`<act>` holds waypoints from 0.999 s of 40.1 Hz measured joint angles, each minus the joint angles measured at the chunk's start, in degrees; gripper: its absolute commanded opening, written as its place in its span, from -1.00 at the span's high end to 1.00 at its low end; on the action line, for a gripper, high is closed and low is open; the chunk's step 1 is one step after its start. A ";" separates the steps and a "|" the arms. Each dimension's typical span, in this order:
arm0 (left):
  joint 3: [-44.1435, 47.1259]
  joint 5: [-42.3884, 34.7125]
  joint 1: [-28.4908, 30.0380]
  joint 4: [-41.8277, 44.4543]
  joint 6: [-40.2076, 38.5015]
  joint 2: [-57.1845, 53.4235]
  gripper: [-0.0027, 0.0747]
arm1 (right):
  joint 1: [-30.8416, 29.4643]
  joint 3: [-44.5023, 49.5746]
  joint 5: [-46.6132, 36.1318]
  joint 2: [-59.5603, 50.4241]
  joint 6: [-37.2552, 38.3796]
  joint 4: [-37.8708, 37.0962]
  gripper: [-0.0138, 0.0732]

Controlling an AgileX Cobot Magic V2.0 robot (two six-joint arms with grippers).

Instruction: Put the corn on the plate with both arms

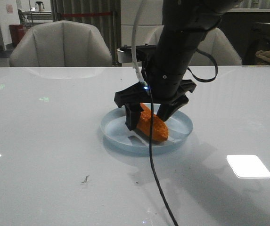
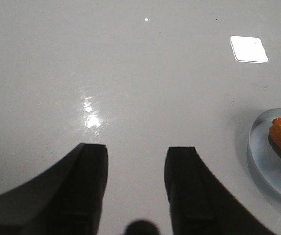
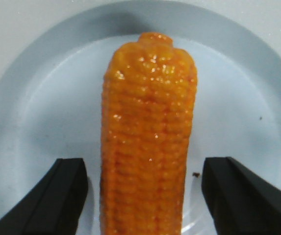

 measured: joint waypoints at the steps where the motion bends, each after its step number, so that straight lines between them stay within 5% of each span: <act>1: 0.00 0.00 0.00 0.00 0.00 0.00 -0.02 | 0.00 -1.15 1.78 0.00 0.00 -0.04 -0.71; 22: 0.00 0.00 0.00 0.00 0.00 0.00 -0.02 | -7.90 -10.16 11.46 -22.78 0.00 -0.33 -0.71; 40: 0.00 0.00 0.00 0.10 0.00 0.00 -0.02 | -26.89 21.10 13.60 -59.74 0.00 -0.89 -0.70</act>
